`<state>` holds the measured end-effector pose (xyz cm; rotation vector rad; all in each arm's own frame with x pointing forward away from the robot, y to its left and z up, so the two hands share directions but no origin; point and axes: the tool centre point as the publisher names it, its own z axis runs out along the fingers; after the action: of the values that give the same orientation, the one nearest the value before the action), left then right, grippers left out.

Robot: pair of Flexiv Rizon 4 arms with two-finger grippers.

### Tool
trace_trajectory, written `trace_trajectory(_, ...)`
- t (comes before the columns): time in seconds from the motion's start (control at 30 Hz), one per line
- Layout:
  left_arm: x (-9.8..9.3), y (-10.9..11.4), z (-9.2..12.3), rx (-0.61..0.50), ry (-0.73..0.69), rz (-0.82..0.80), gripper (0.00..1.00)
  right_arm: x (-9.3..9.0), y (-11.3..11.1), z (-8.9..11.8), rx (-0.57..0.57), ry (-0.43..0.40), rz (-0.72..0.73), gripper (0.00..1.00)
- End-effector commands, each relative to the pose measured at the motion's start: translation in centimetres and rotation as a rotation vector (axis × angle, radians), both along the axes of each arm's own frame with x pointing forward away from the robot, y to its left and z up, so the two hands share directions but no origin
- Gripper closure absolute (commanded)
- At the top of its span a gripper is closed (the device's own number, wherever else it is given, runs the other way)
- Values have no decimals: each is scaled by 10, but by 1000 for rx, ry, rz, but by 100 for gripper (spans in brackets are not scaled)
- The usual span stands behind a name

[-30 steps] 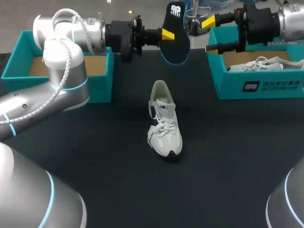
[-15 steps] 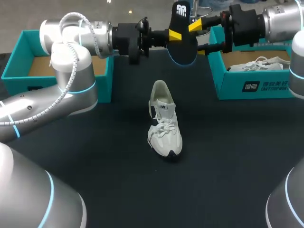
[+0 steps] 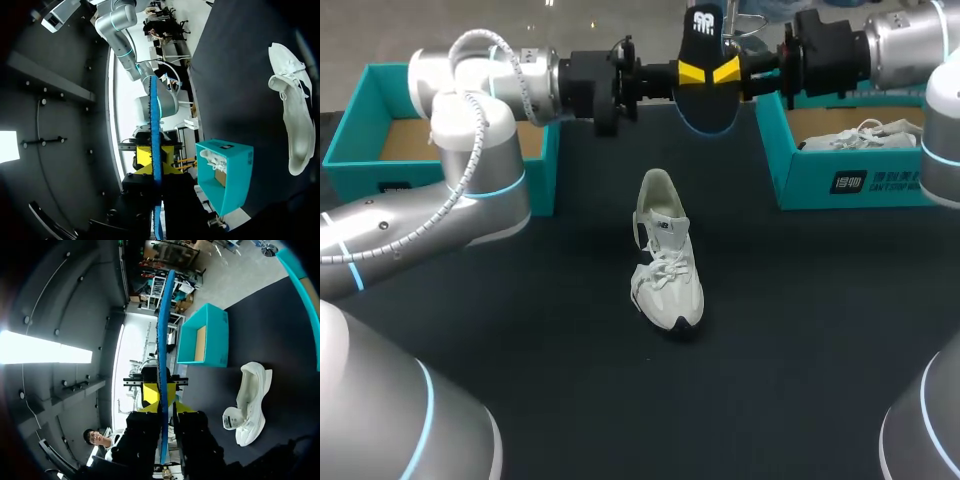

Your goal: Take the shoe out of the shoebox, open the shoe tongue, remove and reinsert the insole, then place the shoe into the shoebox

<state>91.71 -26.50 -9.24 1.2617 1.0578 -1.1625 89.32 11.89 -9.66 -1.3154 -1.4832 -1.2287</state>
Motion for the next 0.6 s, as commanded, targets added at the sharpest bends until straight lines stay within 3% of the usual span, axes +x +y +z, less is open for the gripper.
trace_trajectory(0.03,0,-3,0,-8,3,-1,100,1,4,-4,13,-2,0,100)
trace_trajectory(0.1,1,-3,1,-2,7,-5,100,0,4,-4,19,-5,-3,100)
trace_trajectory(0.13,1,-2,2,0,7,-7,80,-1,2,-4,20,-7,-4,100)
trace_trajectory(0.2,3,2,3,9,14,-11,0,-2,0,-2,21,-17,-16,100)
trace_trajectory(0.6,26,42,2,107,-47,-84,0,5,-16,3,-10,-86,-33,100)
